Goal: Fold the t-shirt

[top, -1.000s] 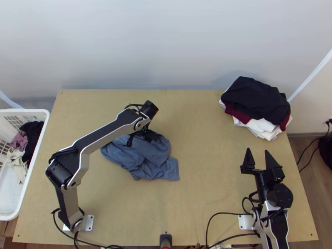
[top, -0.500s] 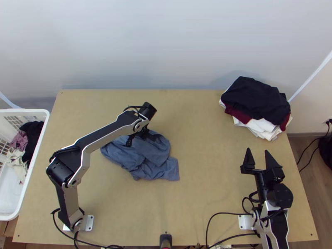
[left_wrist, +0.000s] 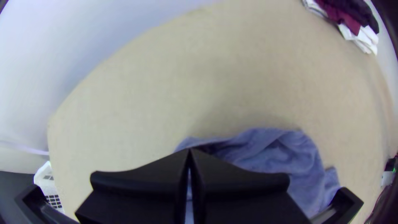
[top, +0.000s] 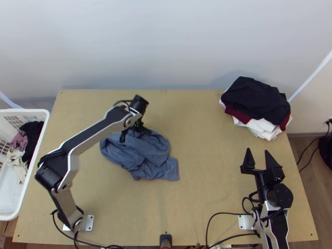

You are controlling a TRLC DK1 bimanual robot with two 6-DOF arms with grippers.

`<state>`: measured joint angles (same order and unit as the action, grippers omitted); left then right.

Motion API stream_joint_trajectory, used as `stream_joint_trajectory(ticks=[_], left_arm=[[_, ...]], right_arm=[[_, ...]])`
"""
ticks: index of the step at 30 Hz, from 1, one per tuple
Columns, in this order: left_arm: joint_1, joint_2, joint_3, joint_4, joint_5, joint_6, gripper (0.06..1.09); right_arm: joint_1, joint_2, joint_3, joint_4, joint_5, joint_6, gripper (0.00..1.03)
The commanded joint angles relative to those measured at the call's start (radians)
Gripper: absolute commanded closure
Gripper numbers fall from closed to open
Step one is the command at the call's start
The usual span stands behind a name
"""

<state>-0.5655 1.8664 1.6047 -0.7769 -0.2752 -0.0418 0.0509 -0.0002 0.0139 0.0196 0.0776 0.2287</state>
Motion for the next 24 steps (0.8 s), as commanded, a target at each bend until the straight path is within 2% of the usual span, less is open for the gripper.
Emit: stream_joint_trajectory(ticks=[1, 8, 14, 21, 24], left_arm=[[-0.005, -0.078, 0.090, -0.024, -0.010, -0.026, 1.04], [-0.024, -0.153, 0.198, -0.027, -0.038, -0.087, 1.04], [-0.014, -0.182, 0.419, -0.134, -0.042, -0.130, 1.04], [-0.011, -0.190, 0.617, -0.176, -0.133, -0.139, 1.05], [0.023, -0.205, 0.661, -0.156, -0.153, -0.133, 1.05]], right_arm=[[-0.003, -0.003, -0.008, -0.018, -0.001, 0.011, 0.04], [-0.003, -0.003, -0.006, -0.018, 0.001, 0.011, 0.05], [-0.003, -0.003, -0.006, -0.018, 0.001, 0.011, 0.04], [0.014, -0.003, -0.006, -0.018, 0.001, 0.014, 0.04], [0.058, -0.003, -0.008, -0.018, -0.004, 0.029, 0.04]])
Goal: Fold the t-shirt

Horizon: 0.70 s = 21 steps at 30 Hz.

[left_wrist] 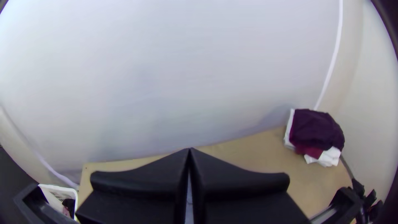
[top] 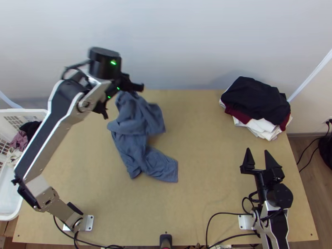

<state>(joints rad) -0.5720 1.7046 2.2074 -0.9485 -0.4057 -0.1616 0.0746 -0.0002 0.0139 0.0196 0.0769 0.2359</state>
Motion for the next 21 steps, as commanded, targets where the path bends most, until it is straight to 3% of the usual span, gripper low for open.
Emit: stream_joint_trajectory(ticks=[1, 13, 21], left_arm=[[0.040, -0.059, 0.060, 0.036, -0.033, -0.006, 1.05], [0.212, -0.267, 0.064, 0.251, -0.156, 0.168, 1.05], [0.166, -0.296, -0.021, 0.209, -0.154, 0.194, 1.05]], right_arm=[[0.053, -0.003, -0.006, -0.020, -0.003, 0.020, 0.04], [0.050, -0.004, -0.006, -0.021, -0.016, -0.033, 0.04], [-0.030, -0.003, 0.064, -0.017, -0.016, -0.090, 0.04]])
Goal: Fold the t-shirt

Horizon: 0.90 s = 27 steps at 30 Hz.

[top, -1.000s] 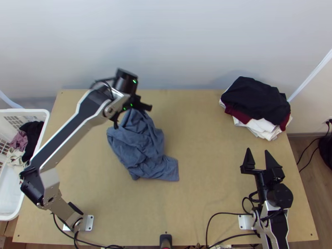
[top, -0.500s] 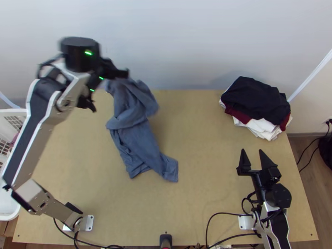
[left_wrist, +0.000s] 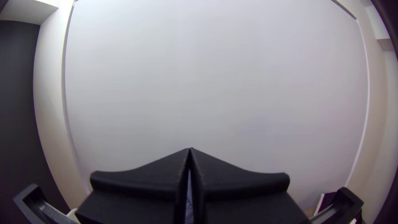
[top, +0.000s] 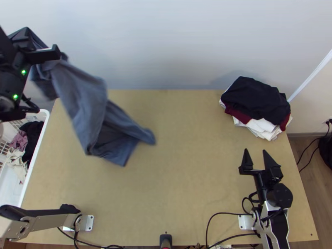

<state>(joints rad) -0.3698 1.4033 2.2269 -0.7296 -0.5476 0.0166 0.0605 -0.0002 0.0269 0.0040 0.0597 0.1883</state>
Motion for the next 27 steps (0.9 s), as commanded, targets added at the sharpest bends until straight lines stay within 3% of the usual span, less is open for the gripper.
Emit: stream_joint_trajectory(ticks=[1, 10, 20, 27], left_arm=[[-0.057, 0.011, -0.056, -0.013, -0.014, 0.009, 1.05], [-0.304, 0.099, -0.205, 0.007, -0.058, -0.052, 1.05], [-0.437, 0.333, -0.225, 0.012, -0.057, -0.191, 1.05], [-0.528, 0.490, -0.233, 0.021, 0.032, -0.230, 1.05]], right_arm=[[-0.022, -0.004, 0.065, -0.001, 0.002, -0.061, 0.04], [-0.037, 0.032, 0.254, -0.118, 0.000, -0.127, 0.05], [-0.031, 0.284, 0.608, -0.285, 0.000, -0.127, 0.04], [-0.014, 0.445, 0.838, -0.371, -0.001, -0.119, 0.04]])
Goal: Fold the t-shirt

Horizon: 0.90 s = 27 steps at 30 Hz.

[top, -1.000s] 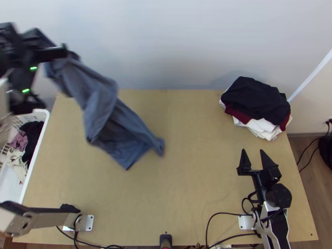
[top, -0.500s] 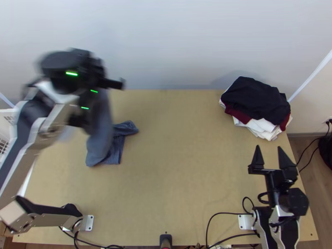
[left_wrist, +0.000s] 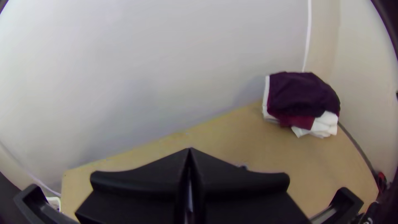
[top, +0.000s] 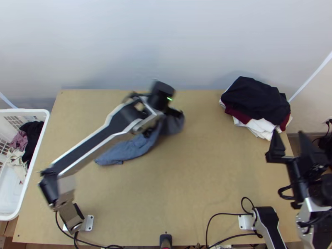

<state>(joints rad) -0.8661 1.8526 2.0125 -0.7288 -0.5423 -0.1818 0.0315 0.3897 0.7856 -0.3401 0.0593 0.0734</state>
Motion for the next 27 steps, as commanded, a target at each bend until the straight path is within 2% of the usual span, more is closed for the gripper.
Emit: stream_joint_trajectory(ticks=[1, 9, 16, 24, 25, 26, 27], left_arm=[[-0.044, 0.062, -0.018, 0.026, 0.045, -0.031, 1.05], [-0.116, 0.246, 0.005, 0.129, 0.125, -0.019, 1.04], [-0.140, 0.493, 0.232, 0.150, 0.134, -0.027, 1.05], [-0.155, 0.608, 0.255, 0.371, 0.136, -0.019, 1.05], [-0.157, 0.614, 0.259, 0.374, 0.136, -0.019, 1.03], [-0.163, 0.614, 0.259, 0.373, 0.136, -0.019, 0.92], [-0.168, 0.612, 0.259, 0.370, 0.134, -0.013, 0.73]], right_arm=[[0.018, 0.075, 0.106, -0.034, -0.001, -0.003, 0.04], [0.050, 0.186, 0.227, -0.111, -0.001, 0.000, 0.04], [0.130, 0.247, 0.227, -0.175, -0.003, 0.000, 0.04], [0.199, 0.298, 0.239, -0.194, -0.003, 0.005, 0.04], [0.203, 0.304, 0.245, -0.195, -0.003, 0.011, 0.04], [0.209, 0.311, 0.254, -0.206, -0.003, 0.020, 0.04], [0.222, 0.319, 0.261, -0.218, -0.004, 0.023, 0.04]])
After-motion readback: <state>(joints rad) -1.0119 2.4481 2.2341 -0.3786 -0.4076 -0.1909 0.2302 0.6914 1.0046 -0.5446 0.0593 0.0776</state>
